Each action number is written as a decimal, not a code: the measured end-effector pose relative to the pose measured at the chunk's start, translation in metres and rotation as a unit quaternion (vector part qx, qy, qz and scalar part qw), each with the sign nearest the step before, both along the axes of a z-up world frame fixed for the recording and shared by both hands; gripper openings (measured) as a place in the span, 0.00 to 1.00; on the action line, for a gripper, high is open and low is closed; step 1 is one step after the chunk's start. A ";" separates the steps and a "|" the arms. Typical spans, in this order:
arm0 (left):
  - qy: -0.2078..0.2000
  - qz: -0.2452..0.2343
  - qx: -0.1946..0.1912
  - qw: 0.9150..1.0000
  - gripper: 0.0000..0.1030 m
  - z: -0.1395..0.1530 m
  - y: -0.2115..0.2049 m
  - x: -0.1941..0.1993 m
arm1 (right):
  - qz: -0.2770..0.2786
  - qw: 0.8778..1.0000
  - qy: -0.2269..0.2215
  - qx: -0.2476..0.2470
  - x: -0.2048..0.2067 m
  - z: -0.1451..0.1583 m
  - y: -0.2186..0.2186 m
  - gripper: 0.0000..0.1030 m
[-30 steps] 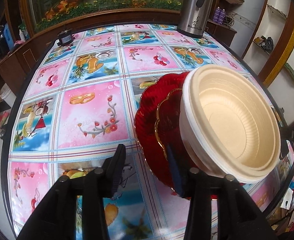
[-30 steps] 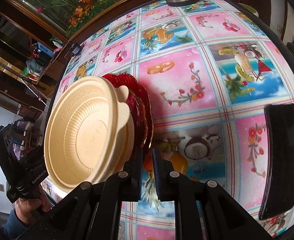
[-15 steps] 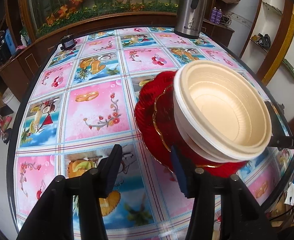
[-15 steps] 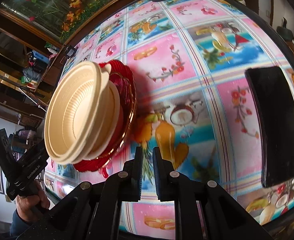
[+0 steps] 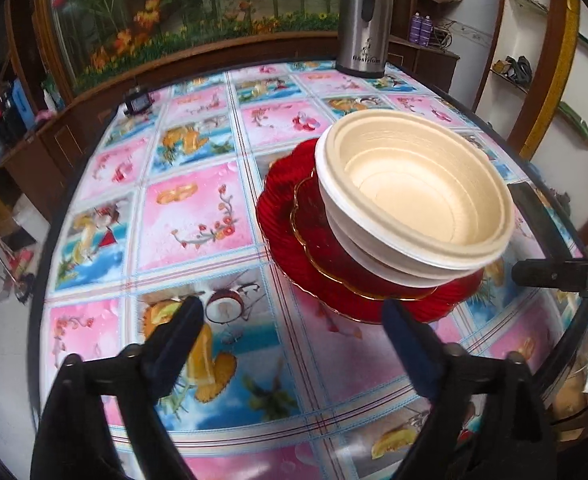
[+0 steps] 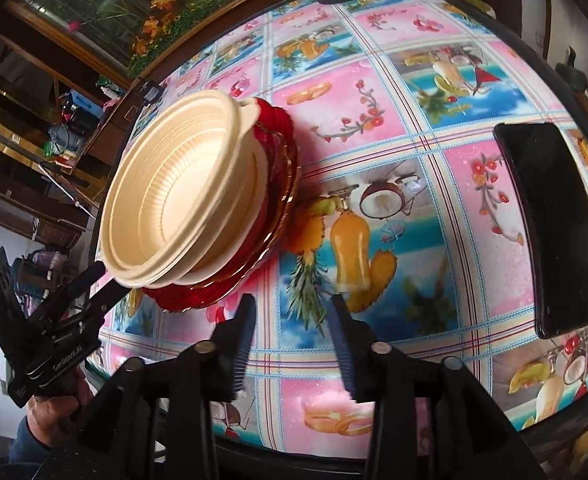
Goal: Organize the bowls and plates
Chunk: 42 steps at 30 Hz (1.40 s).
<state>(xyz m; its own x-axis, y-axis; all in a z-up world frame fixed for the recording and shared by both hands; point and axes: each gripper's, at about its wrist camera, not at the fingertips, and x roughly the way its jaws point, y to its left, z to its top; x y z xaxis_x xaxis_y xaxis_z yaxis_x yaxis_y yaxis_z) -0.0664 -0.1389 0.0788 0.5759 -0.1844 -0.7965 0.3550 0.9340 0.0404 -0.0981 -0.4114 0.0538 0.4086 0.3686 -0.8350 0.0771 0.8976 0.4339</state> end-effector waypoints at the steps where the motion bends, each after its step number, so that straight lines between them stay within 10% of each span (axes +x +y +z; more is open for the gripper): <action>1: -0.007 0.000 0.007 1.000 0.93 0.002 -0.001 -0.002 | 0.001 1.000 -0.004 -0.004 -0.001 0.001 0.002 0.49; 10: -0.008 -0.007 0.033 0.999 0.94 0.009 -0.004 -0.006 | 0.018 0.998 -0.038 -0.049 -0.012 0.013 0.016 0.73; 24: -0.044 -0.009 0.032 0.998 1.00 0.042 -0.002 -0.022 | 0.024 0.995 -0.072 -0.057 -0.016 0.026 0.024 0.80; 42: -0.117 0.014 0.132 0.984 1.00 0.054 -0.021 -0.027 | 0.032 0.994 -0.088 -0.050 -0.014 0.034 0.025 0.84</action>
